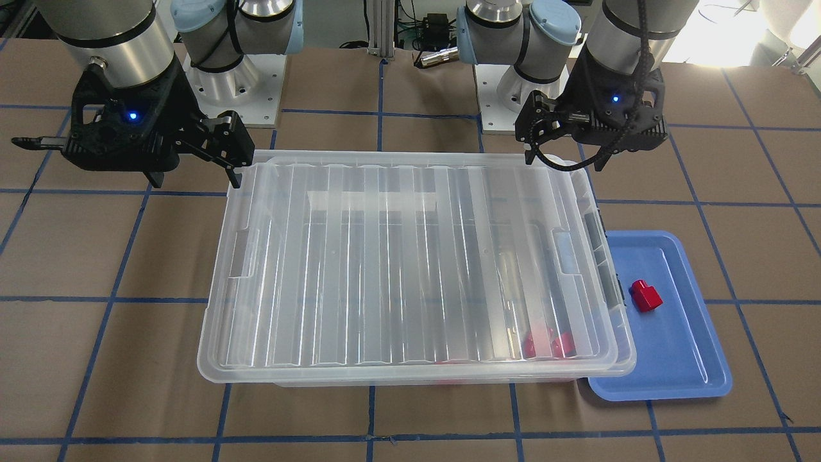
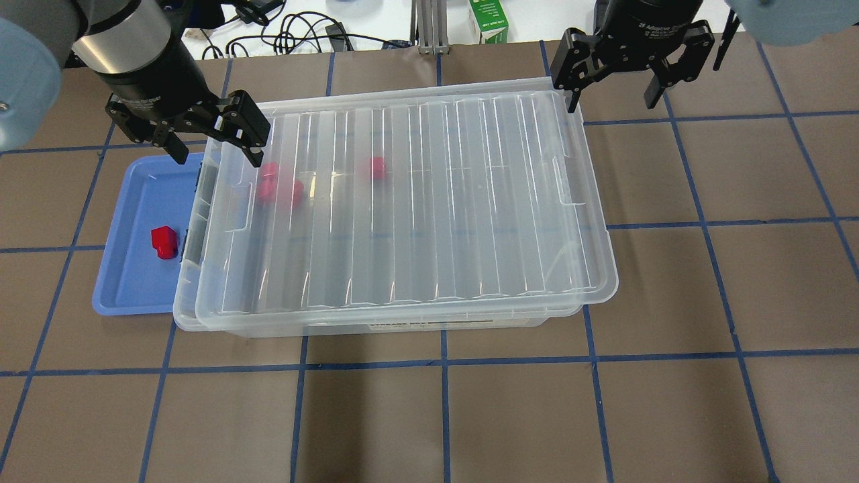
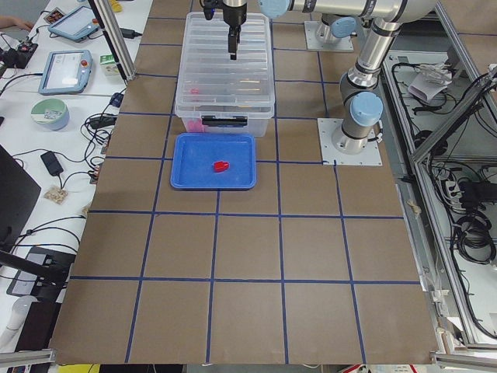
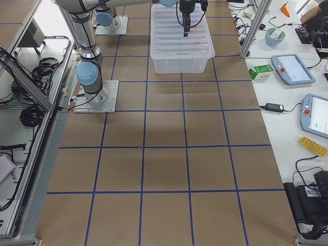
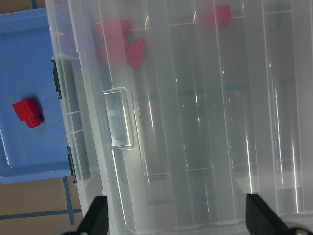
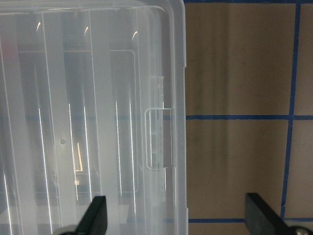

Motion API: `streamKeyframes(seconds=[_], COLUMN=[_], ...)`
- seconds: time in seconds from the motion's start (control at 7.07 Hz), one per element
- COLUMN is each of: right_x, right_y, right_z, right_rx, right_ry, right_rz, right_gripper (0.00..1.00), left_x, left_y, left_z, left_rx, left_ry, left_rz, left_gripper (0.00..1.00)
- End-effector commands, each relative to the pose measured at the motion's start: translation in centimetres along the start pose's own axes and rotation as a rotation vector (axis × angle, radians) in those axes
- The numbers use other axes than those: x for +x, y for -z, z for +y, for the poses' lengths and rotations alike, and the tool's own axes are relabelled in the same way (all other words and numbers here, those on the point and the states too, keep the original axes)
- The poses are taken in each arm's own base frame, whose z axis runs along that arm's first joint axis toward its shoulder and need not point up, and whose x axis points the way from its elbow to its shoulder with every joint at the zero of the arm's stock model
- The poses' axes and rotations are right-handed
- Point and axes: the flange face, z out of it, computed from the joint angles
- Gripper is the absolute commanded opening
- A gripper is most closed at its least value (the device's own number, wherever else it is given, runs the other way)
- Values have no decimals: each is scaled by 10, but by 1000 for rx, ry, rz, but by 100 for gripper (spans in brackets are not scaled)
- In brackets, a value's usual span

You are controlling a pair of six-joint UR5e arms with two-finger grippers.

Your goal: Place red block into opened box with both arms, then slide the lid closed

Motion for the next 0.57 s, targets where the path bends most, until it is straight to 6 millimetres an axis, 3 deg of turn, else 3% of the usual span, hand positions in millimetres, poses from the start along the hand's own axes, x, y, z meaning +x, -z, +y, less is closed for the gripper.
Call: streamKeyframes(seconds=[0.0,0.42], right_x=[0,8], right_y=[0,-3], right_z=[0,-4], right_rx=[0,-4], right_ry=[0,-9], right_rz=[0,5], right_gripper=[100,100], left_x=[1,1], left_y=[2,3], left_z=[0,1], left_rx=[7,9], left_ry=[0,0], left_rz=[5,3], left_gripper=[100,100])
